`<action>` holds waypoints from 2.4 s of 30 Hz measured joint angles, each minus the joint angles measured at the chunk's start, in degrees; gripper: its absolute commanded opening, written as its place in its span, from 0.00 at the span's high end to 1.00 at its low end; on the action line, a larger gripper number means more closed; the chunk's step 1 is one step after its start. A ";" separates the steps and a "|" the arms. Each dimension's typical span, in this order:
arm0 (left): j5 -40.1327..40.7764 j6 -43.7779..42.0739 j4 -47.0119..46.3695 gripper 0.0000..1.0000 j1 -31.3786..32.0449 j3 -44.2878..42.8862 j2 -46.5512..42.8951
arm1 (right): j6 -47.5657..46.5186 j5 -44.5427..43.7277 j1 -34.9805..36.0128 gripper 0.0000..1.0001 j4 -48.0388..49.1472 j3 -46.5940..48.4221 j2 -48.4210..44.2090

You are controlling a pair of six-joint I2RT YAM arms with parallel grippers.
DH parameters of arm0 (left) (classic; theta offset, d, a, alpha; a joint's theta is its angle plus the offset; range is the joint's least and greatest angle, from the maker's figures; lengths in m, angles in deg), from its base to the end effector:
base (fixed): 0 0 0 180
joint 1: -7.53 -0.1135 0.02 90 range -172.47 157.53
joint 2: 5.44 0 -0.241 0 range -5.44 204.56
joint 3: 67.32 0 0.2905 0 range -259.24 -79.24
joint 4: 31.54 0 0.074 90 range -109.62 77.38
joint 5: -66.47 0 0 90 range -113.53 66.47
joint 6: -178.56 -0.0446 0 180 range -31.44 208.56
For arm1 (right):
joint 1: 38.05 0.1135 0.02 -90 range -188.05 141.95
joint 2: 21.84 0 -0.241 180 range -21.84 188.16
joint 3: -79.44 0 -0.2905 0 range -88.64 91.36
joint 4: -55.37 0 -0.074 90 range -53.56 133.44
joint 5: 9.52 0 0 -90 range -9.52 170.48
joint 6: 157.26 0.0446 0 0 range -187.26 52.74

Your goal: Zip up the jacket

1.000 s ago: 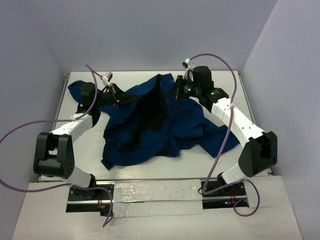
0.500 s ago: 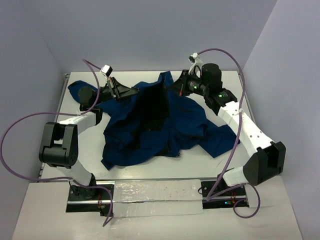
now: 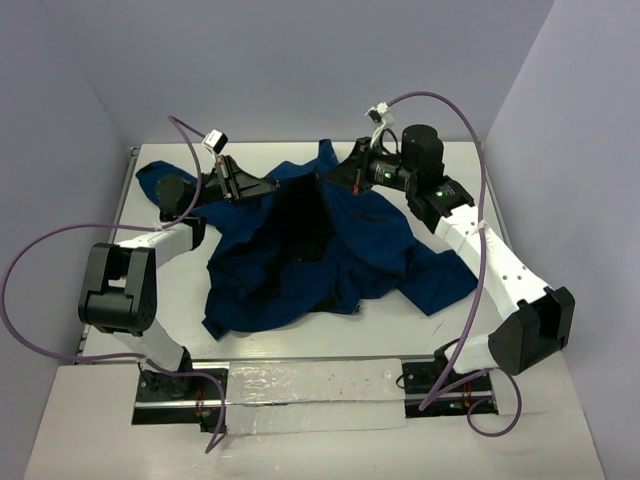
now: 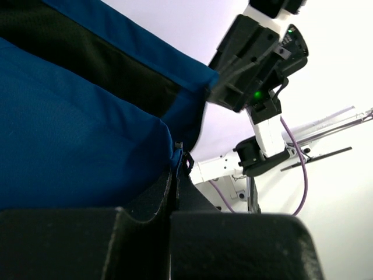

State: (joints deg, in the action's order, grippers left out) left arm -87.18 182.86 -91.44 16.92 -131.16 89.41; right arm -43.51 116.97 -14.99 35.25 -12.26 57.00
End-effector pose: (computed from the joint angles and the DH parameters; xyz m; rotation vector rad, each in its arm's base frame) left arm 0.3600 -0.1000 0.2493 0.1189 1.7100 -2.0266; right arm 0.3281 0.1685 0.3774 -0.4810 1.8018 1.1368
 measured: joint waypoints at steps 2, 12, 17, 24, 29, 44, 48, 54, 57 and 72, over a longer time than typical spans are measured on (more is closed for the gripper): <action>-0.68 0.53 -0.61 1.00 0.02 -0.19 0.54 | -0.05 0.77 1.35 1.00 0.65 0.00 0.07; -1.27 1.28 -1.22 1.00 0.30 -0.85 1.81 | 0.20 2.31 5.54 1.00 3.41 0.00 2.13; -0.97 1.92 -1.30 1.00 0.47 -0.85 1.81 | 1.14 2.43 6.50 1.00 5.30 0.00 3.75; 1.35 2.58 -1.31 1.00 0.72 -0.52 1.65 | 2.34 2.18 6.70 1.00 6.78 0.00 5.17; 2.38 2.60 -1.32 1.00 0.72 -0.06 1.48 | 3.21 2.05 6.70 1.00 8.00 0.00 5.76; 3.44 3.14 -1.31 1.00 1.05 1.04 1.23 | 4.70 1.90 6.72 1.00 8.68 0.00 7.71; 3.49 3.13 -1.33 1.00 1.05 1.57 0.85 | 5.08 1.90 6.80 1.00 8.88 0.00 7.97; 3.50 3.04 -1.33 1.00 1.07 1.65 0.52 | 5.19 1.94 7.23 1.00 9.14 0.02 8.88; 3.47 3.08 -1.34 1.00 1.07 1.66 0.52 | 5.18 1.92 7.37 1.00 9.14 0.02 9.59; 3.45 3.01 -1.34 1.00 1.07 1.66 0.52 | 5.35 1.92 7.98 1.00 9.53 0.35 10.33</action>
State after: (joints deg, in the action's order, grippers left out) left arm -83.73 185.88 -92.78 17.99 -129.51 89.93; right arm -38.17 118.89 -7.02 44.78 -11.91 67.33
